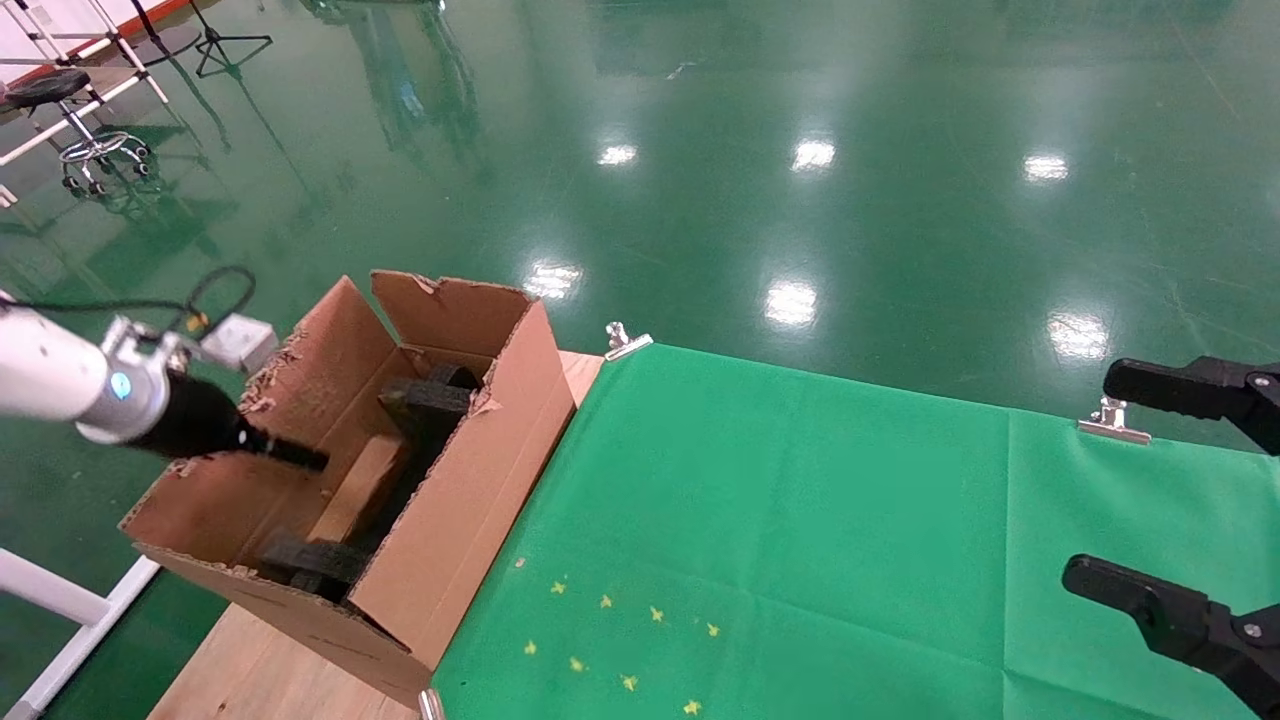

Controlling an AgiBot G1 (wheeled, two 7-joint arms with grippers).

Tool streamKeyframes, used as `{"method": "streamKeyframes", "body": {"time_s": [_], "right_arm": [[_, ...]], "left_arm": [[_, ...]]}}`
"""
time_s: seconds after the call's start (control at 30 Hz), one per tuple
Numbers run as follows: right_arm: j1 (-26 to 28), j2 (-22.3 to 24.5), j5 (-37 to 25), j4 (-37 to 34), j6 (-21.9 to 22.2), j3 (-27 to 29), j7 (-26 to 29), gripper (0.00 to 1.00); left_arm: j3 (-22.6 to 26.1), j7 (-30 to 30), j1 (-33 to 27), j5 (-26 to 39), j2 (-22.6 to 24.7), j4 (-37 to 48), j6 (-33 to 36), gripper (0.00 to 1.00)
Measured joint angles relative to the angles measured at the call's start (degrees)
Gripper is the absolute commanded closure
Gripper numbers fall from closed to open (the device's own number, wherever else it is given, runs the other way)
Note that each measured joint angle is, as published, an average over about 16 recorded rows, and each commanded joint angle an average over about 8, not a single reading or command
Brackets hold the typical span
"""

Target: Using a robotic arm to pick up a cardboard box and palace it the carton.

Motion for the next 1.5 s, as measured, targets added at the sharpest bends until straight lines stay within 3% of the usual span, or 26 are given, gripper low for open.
{"method": "streamKeyframes", "body": {"time_s": [0.6,0.97,1.5], "right_arm": [[0.0,0.0,0.0,0.0,0.0,0.0,0.0,0.00],[0.0,0.0,0.0,0.0,0.0,0.0,0.0,0.00],[0.0,0.0,0.0,0.0,0.0,0.0,0.0,0.00]], "left_arm": [[-5.5,-1.0,-3.2,-10.0,-11.1,-17.6,4.0,0.00],[-9.7,2.3,0.3,-13.3,-10.6,-20.6,5.8,0.00],[-23.5,13.7,11.7,-23.8,-7.8,-28.3,11.4,0.00]]}}
